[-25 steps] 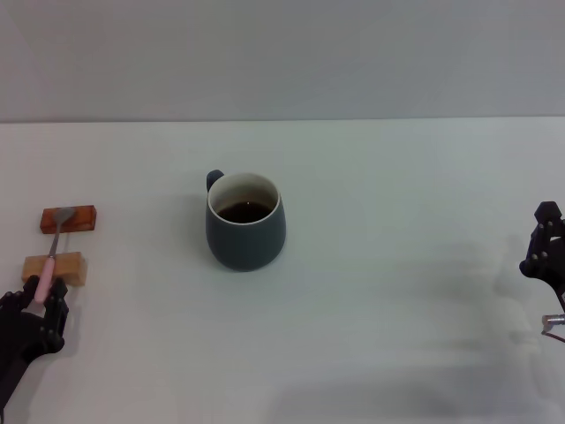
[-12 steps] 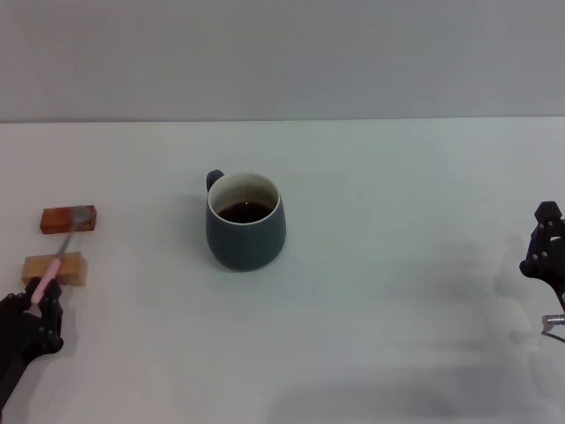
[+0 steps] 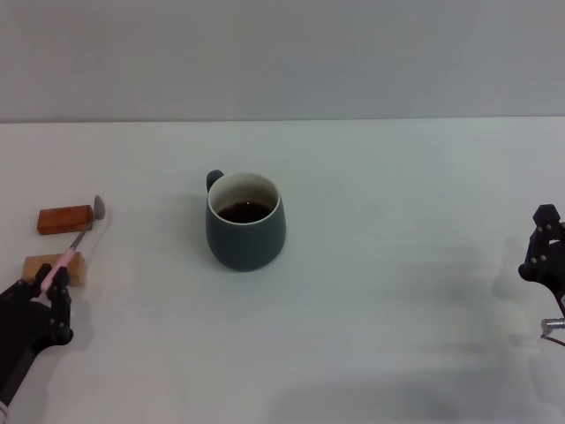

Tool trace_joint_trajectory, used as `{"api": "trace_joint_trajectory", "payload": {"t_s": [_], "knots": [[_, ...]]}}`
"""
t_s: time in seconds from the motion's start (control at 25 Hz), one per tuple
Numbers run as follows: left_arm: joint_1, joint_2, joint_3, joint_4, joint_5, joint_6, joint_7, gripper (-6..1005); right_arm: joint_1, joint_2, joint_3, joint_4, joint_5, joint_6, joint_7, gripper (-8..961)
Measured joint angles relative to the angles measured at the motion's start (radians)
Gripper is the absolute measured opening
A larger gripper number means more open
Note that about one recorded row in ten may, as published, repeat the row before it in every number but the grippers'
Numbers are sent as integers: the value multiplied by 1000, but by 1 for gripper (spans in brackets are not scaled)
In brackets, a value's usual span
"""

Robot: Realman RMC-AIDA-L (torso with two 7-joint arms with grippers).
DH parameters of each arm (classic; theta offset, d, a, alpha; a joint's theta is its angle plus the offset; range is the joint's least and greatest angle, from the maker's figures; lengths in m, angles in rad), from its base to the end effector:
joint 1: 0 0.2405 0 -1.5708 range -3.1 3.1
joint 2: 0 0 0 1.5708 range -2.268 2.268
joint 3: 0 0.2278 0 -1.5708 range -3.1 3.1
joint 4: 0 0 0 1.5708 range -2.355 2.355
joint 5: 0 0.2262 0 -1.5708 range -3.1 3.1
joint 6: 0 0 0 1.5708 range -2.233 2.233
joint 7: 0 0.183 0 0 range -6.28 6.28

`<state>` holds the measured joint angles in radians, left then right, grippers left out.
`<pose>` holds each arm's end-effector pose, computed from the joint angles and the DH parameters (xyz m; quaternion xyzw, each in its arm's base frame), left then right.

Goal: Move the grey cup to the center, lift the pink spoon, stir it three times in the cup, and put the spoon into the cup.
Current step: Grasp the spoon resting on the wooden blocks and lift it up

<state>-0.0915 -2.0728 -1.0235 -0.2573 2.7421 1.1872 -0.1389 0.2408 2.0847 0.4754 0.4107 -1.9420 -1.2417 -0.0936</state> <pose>-0.3627 0.2617 -0.0409 -0.7366 -0.2594 -0.2344 0.5789 0.3022 0.3028 -0.0562 -0.6865 0.2528 0.2963 0.6140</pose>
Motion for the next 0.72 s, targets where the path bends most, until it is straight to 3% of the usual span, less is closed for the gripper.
{"api": "trace_joint_trajectory", "payload": {"t_s": [0.24, 0.56, 0.68, 0.72], "knots": [[7, 6, 22, -7, 5, 86, 21, 144, 0, 0, -1, 0, 0, -2, 0, -1], [7, 23, 35, -80, 22, 104, 17, 144, -1, -1, -1, 0, -1, -5, 0, -1], [27, 68, 38, -205, 47, 46, 5, 144, -3, -1, -2, 0, -1, -7, -5, -1], [65, 116, 37, -368, 64, -74, -1, 144, -6, -2, -1, 0, -1, -8, -5, -1]]}}
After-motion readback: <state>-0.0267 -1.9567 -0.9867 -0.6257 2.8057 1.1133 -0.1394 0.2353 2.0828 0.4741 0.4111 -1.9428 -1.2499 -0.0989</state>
